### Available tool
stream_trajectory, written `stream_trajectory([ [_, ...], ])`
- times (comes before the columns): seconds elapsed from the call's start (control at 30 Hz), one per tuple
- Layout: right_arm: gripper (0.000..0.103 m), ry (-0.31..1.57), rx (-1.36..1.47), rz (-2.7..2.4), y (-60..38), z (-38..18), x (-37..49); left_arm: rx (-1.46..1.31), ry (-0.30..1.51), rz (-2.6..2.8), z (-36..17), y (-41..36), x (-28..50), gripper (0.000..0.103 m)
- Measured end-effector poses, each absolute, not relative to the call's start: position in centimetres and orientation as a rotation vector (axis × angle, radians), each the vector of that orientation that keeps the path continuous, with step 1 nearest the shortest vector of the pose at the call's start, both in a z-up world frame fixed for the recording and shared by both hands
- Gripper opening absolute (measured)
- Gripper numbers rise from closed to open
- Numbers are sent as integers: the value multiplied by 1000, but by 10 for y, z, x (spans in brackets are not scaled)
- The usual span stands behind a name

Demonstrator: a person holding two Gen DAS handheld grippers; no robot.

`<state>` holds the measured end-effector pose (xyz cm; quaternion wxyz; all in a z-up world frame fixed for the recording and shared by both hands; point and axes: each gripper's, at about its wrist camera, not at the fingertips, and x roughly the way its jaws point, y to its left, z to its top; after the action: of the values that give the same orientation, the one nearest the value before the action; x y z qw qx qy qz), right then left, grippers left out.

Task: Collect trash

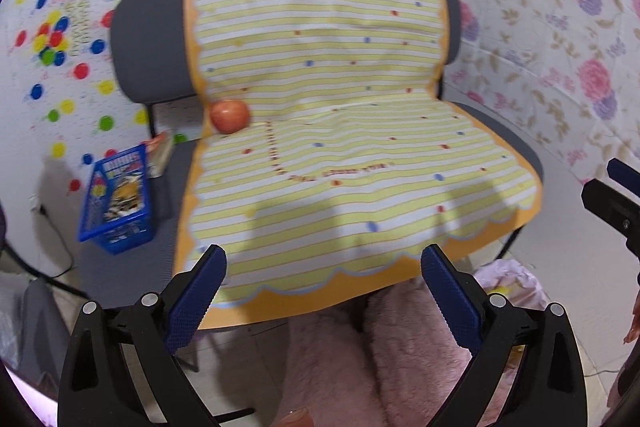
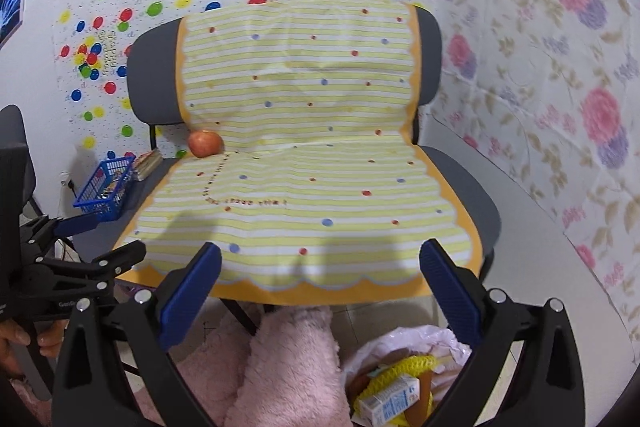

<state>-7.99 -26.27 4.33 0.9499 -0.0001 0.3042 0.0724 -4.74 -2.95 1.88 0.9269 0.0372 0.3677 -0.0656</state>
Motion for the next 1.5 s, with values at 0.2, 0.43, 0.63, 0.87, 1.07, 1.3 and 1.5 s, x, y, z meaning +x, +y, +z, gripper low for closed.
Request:
stream_trajectory([
  [0.2, 97, 649, 0, 186, -243, 33, -68, 88, 748, -63, 20, -10, -54, 97],
  [0.43, 97, 688, -4, 229, -231, 18, -61, 75, 785, -48, 9, -2, -45, 97],
  [0.63, 97, 682, 1, 207, -237, 19, -60, 70, 787, -50, 8, -4, -42, 97],
  [0.87, 97, 681, 8, 191, -243, 19, -61, 71, 792, -58, 7, -6, -41, 97],
  [1.07, 97, 679, 10, 189, -244, 19, -61, 70, 789, -57, 8, -6, -41, 97],
  [1.3, 97, 678, 17, 181, -247, 18, -62, 71, 789, -59, 8, -5, -41, 97],
  [1.5, 97, 679, 18, 180, -249, 18, -63, 69, 791, -57, 8, -5, -41, 97],
])
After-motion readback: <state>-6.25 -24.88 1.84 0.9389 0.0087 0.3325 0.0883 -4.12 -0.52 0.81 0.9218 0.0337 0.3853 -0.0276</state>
